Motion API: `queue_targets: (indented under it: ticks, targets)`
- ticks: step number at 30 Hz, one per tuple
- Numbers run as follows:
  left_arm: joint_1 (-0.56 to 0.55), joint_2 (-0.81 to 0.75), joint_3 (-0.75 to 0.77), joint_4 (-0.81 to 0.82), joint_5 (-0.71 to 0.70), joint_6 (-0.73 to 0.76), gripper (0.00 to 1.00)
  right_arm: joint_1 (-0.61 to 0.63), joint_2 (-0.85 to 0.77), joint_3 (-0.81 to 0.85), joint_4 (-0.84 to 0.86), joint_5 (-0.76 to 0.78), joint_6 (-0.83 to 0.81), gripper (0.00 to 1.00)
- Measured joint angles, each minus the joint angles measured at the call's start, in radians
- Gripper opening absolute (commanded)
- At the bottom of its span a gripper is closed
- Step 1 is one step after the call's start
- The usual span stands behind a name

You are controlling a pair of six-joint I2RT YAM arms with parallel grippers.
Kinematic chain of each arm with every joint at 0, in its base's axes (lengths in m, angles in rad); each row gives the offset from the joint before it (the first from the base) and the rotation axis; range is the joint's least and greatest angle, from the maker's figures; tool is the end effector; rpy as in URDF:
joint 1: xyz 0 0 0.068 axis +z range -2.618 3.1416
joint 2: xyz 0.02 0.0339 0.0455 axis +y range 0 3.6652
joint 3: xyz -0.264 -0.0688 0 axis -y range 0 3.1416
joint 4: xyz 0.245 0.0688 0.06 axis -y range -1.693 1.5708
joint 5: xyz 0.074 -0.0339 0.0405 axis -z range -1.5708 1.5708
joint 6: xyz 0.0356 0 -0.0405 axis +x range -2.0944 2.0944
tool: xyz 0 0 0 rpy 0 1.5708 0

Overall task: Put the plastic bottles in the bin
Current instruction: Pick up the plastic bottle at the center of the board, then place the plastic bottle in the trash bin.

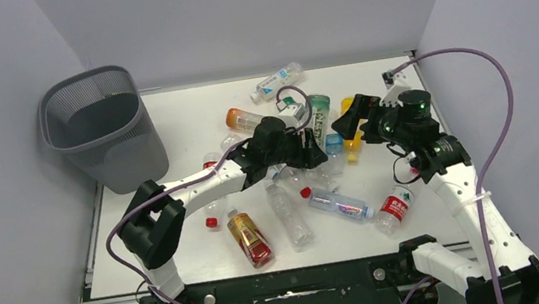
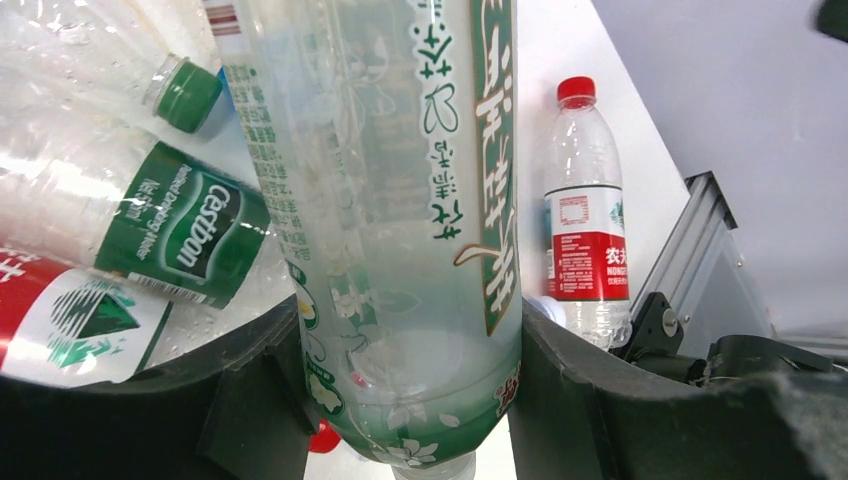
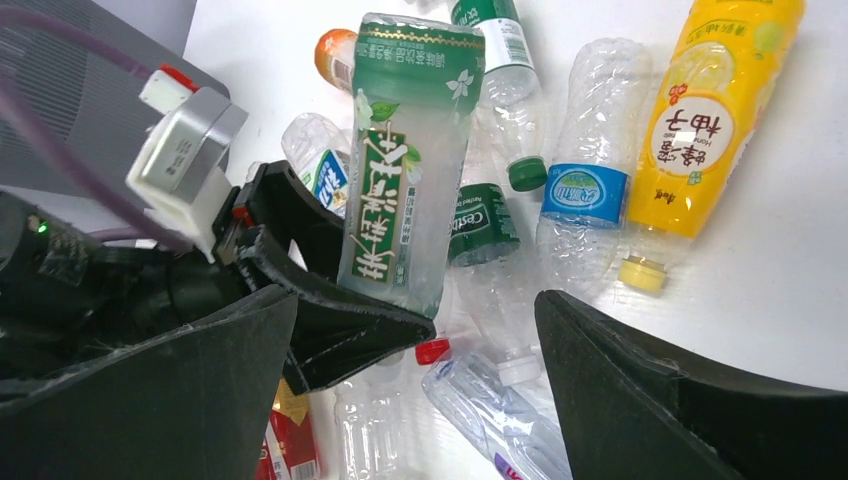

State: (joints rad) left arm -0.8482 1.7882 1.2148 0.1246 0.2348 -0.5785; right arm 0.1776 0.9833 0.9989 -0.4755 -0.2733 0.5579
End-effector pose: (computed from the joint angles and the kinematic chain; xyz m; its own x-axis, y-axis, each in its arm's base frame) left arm 0.2670 -0.3154 0.2416 -0.7149 0.0068 -0.6992 0.5700 0.5848 -0.5771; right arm 0.2097 0.0474 0.3490 -0.5867 0.4126 -0.6968 -0.1150 0.8093 0.5760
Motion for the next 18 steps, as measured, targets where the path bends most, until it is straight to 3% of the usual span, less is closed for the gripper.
queue_targets:
  ticks: [18]
  targets:
    - [0.045,-0.007,0.177,-0.226,-0.071,0.086,0.3,-0.001,-0.163,0.023,-0.109,0.029,-0.012,0.96]
